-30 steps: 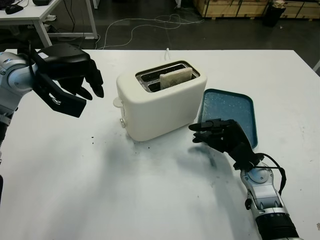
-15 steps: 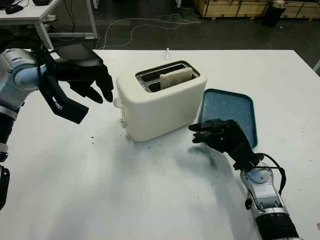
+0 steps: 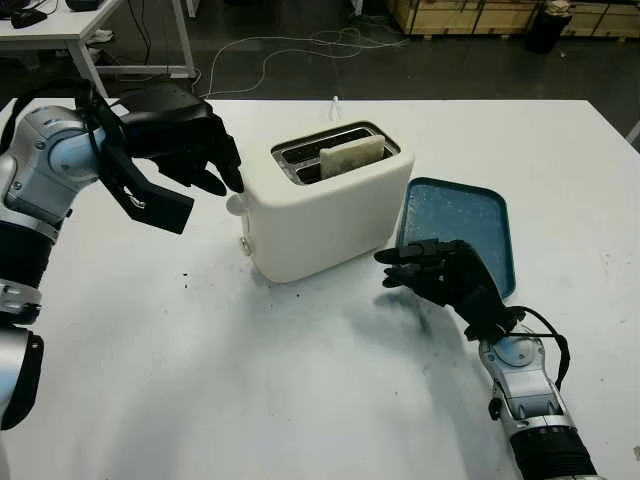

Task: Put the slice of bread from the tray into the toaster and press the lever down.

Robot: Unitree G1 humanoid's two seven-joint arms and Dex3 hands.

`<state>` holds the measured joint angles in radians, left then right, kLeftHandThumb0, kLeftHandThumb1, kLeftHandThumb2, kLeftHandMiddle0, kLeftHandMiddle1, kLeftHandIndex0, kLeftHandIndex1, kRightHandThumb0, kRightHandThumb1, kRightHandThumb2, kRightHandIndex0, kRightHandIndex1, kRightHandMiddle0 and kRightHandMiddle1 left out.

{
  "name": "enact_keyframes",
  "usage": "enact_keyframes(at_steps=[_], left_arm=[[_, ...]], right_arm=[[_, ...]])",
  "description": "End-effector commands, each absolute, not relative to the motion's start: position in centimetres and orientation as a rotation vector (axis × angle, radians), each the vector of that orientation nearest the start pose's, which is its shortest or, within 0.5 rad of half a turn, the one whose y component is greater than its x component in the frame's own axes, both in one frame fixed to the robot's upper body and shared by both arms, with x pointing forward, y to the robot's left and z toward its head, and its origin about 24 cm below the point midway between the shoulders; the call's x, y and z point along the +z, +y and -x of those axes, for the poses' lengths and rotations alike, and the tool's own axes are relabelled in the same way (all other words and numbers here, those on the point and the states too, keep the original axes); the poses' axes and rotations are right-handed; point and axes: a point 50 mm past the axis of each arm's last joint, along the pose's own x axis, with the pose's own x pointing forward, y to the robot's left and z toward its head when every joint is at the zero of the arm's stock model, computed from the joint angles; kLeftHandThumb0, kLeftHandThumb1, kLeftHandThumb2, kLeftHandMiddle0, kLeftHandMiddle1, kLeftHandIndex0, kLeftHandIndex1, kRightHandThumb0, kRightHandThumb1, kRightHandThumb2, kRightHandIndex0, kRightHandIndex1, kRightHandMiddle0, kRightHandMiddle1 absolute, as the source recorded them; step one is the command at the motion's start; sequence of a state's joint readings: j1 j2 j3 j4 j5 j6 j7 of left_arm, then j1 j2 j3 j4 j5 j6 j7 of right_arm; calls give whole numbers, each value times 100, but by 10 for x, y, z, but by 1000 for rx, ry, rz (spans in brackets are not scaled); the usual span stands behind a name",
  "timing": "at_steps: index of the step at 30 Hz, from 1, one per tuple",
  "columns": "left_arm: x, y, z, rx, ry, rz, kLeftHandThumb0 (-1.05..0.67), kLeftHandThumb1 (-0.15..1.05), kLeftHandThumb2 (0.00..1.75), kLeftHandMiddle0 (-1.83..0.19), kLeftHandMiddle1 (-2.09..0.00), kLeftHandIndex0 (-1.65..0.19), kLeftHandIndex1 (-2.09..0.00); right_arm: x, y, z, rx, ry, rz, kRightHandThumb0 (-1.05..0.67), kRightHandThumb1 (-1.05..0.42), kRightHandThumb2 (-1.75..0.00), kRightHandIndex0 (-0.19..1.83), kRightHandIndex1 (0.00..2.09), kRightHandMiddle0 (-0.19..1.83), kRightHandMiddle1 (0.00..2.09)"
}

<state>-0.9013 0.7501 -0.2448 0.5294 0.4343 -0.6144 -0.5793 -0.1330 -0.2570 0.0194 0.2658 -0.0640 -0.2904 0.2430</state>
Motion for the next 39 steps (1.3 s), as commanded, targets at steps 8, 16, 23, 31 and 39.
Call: enact_keyframes(at_steps=[8,16,23,31,39], left_arm=[[221,184,-356,-710,-421,-1466,-36,91,0,-91,-130,-126,-4],[218,185,-356,-714,-417,-1464,-35,91,0,-93,-128,-126,-3],[209,185,-355,-741,-403,-1409,-32,88,0,-93,-133,-128,-4],[185,186,-353,-783,-348,-1375,-33,89,0,-94,-119,-127,-3],[156,191,-348,-801,-283,-1309,-28,87,0,-94,-114,-128,-3]], right_arm=[[45,-180,-273,297,-125,345,-46,-89,0,116,49,120,0],[46,-180,-273,299,-120,353,-47,-89,0,116,49,120,0],[45,-180,-273,299,-120,352,-47,-89,0,116,49,119,0],[45,-181,-273,296,-118,353,-47,-89,0,115,49,119,0],[45,-182,-273,296,-119,353,-47,-89,0,116,49,119,0]])
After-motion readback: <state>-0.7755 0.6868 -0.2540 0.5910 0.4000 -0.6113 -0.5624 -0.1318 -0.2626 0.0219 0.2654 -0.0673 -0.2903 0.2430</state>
